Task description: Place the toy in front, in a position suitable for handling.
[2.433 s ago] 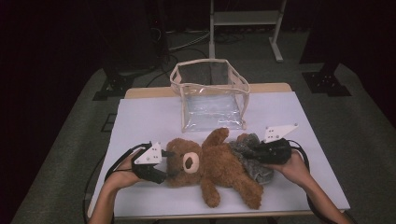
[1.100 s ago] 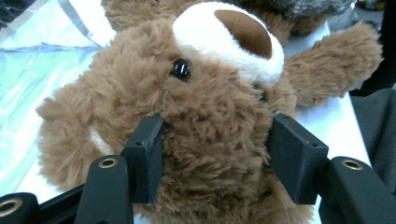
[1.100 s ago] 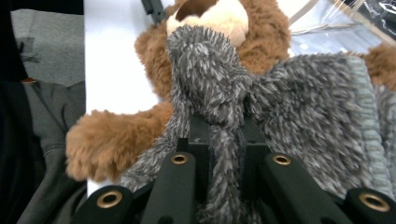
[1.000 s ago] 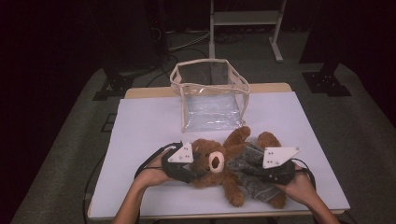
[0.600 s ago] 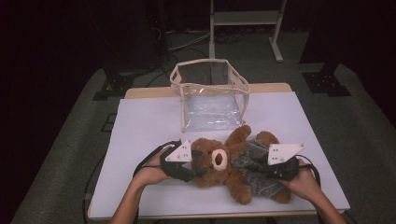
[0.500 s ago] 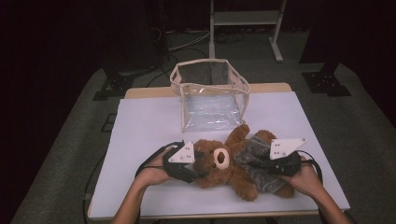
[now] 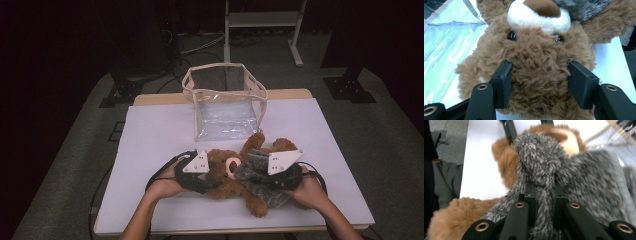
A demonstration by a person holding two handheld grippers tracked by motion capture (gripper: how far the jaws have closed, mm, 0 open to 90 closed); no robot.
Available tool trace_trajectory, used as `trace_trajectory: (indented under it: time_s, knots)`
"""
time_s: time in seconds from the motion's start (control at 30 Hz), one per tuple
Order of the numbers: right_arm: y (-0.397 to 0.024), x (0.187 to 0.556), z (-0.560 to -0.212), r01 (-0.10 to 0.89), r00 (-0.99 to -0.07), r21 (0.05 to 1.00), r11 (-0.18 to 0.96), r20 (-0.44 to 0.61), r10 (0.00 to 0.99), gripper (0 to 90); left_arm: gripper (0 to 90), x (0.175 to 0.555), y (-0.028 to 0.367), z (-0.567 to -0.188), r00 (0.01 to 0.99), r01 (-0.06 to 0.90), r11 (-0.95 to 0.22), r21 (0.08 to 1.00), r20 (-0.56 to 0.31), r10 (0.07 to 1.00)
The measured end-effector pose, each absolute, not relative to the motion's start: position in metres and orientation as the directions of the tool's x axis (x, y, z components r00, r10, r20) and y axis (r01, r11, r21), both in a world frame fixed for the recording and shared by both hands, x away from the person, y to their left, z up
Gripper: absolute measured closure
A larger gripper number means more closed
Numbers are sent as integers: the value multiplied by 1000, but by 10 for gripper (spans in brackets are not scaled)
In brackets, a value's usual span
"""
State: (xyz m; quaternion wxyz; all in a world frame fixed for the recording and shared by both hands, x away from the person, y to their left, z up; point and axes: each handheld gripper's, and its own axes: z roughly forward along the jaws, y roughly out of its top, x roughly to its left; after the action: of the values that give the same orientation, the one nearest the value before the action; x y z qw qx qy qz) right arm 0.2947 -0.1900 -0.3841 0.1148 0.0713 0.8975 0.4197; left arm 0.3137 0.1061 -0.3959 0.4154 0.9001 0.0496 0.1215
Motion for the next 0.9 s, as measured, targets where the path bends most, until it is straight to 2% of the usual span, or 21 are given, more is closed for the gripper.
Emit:
trace_trajectory:
  time_s: [0.13, 0.4, 0.6, 0.8, 0.9]
  knots:
    - [-203, 287, -384, 63, -963, 776, 627, -118, 243, 791, 398, 311, 104, -389, 964, -27, -626, 779, 186, 190]
    - [-181, 288, -383, 39, -971, 757, 653, -125, 203, 791, 395, 315, 94, -386, 959, -33, -634, 773, 202, 197]
    - [-200, 279, -395, 70, -975, 739, 670, -93, 204, 793, 404, 315, 91, -386, 957, -23, -639, 769, 203, 209]
    - [-194, 273, -372, 71, -973, 781, 621, -81, 214, 793, 404, 318, 89, -384, 956, -11, -640, 768, 197, 220]
    - [-180, 272, -373, 56, -976, 773, 632, -90, 196, 793, 406, 321, 90, -384, 954, 5, -632, 775, 185, 235]
